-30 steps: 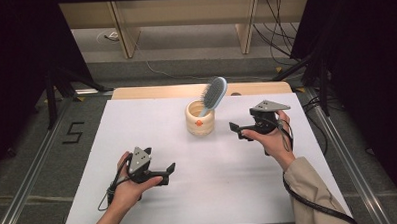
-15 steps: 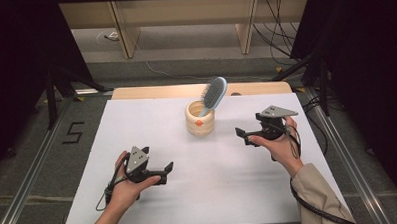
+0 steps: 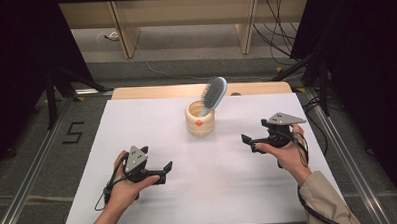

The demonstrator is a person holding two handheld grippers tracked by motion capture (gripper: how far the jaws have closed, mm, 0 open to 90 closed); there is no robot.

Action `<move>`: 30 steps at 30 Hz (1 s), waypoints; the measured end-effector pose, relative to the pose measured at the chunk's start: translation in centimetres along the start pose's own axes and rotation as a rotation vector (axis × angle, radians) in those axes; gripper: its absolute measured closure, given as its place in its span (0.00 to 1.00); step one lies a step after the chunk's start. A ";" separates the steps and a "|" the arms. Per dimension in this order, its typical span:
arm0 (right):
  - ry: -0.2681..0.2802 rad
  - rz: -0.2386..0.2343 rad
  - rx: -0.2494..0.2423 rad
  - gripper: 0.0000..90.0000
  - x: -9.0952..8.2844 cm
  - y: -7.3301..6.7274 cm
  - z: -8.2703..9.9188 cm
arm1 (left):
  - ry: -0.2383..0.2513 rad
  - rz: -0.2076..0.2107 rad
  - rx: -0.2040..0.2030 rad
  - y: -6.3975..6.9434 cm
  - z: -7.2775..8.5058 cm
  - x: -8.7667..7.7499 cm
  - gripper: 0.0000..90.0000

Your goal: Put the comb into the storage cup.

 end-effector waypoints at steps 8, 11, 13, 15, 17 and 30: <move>-0.012 -0.012 -0.009 0.03 -0.8 0.0 0.9 | -0.002 -0.005 -0.003 -0.3 -0.1 -0.3 0.00; -0.016 -0.016 -0.012 0.03 -1.1 0.0 1.3 | -0.003 -0.007 -0.004 -0.4 -0.1 -0.4 0.00; -0.018 -0.018 -0.012 0.03 -1.3 0.0 1.6 | -0.004 -0.011 -0.005 -0.5 -0.1 -0.5 0.00; -0.021 -0.019 -0.015 0.03 -1.5 0.0 1.9 | -0.006 -0.012 -0.004 -0.5 -0.1 -0.5 0.00; -0.023 -0.022 -0.017 0.03 -1.7 0.0 2.2 | -0.007 -0.012 -0.003 -0.6 -0.1 -0.6 0.00; -0.029 -0.022 -0.009 0.03 -3.1 0.6 3.6 | -0.011 -0.019 -0.002 -0.9 0.1 -1.0 0.00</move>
Point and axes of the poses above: each handheld gripper's, and its own axes: x roughly forward along the jaws, z roughly out of its underside, y roughly to its right, the point moved 1 cm from there along x, roughly forward along the jaws, and after that the axes turned 15 degrees about z, right-handed, at the moved point
